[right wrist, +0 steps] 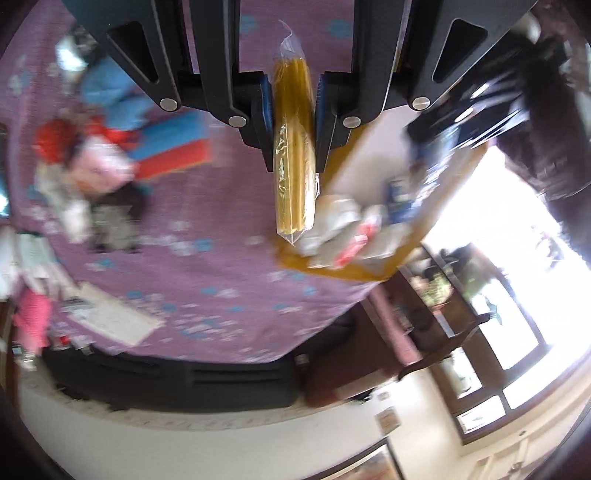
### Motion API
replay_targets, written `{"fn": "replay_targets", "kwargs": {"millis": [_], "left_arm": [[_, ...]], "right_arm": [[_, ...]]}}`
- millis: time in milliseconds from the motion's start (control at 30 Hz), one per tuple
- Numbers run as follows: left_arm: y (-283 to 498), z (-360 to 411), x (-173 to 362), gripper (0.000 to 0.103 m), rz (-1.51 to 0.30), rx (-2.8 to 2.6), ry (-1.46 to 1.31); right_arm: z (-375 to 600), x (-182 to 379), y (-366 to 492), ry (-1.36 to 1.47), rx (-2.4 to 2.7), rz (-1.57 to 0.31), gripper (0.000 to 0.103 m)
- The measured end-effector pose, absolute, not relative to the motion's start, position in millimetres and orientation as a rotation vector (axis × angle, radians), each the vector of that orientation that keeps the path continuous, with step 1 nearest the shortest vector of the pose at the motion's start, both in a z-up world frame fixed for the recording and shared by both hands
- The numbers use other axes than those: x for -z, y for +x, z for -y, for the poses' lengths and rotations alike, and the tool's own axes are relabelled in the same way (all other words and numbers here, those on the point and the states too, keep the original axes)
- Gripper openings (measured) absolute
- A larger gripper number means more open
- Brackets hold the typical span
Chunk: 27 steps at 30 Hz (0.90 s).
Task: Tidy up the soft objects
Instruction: 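Carry both items into the tray and open both grippers to release them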
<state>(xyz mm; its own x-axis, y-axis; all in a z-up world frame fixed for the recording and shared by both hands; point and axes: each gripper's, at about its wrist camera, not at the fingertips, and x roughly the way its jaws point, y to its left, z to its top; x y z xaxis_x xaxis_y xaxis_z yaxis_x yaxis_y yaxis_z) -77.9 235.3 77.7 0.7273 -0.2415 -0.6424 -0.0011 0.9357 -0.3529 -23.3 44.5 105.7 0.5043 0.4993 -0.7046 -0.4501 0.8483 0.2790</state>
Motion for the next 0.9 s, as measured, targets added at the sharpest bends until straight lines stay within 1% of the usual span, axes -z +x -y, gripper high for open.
{"fn": "replay_targets", "kwargs": {"millis": [100, 233, 333, 367, 400, 467, 533, 567, 633, 700, 767, 833, 867, 900], "left_arm": [[-56.7, -263.7, -65.0, 0.043, -0.815, 0.079, -0.371], [-18.8, -295.5, -45.0, 0.043, -0.905, 0.034, -0.474], [-11.3, -314.4, -44.0, 0.047, -0.888, 0.061, -0.569], [-15.9, -317.4, -49.3, 0.051, -0.856, 0.067, -0.568], [-21.8, -319.5, -53.0, 0.059, -0.828, 0.071, -0.563], [-39.2, -325.3, -59.5, 0.065, -0.776, 0.070, -0.564], [-54.0, -330.9, -65.0, 0.068, -0.742, 0.066, -0.551], [-57.1, -332.4, -66.2, 0.071, -0.738, 0.065, -0.544], [-59.2, -336.5, -65.0, 0.072, -0.744, 0.063, -0.549], [-66.1, -341.1, -63.7, 0.072, -0.738, 0.066, -0.570], [-71.4, -344.9, -62.4, 0.072, -0.743, 0.060, -0.587], [-72.0, -343.3, -59.2, 0.072, -0.764, 0.060, -0.595], [-74.2, -341.1, -58.0, 0.072, -0.780, 0.058, -0.588], [-73.6, -337.8, -56.7, 0.072, -0.798, 0.055, -0.581]], "right_arm": [[-80.1, -97.4, -17.7, 0.093, -0.659, -0.925, 0.020], [-120.5, -81.7, -5.9, 0.123, -0.719, -0.995, 0.020], [-145.4, -66.0, 9.5, 0.134, -0.735, -1.063, 0.020], [-150.6, -62.3, 13.3, 0.128, -0.731, -1.079, 0.020], [-157.5, -56.5, 18.9, 0.120, -0.727, -1.100, 0.020], [-167.0, -47.9, 28.0, 0.093, -0.697, -1.122, 0.020], [-174.9, -38.5, 42.3, 0.058, -0.647, -1.136, 0.020], [-177.0, -34.2, 47.4, 0.049, -0.628, -1.139, 0.020], [-181.2, -28.3, 58.4, 0.013, -0.566, -1.120, 0.020], [-181.9, -29.4, 61.7, -0.032, -0.499, -1.062, 0.020], [-181.9, -32.7, 62.7, -0.057, -0.463, -1.023, 0.026], [-173.4, -41.1, 58.7, -0.003, -0.512, -1.030, 0.043], [-167.8, -48.0, 55.4, 0.025, -0.523, -1.017, 0.047], [-159.8, -57.7, 50.0, 0.047, -0.527, -0.990, 0.056]]}}
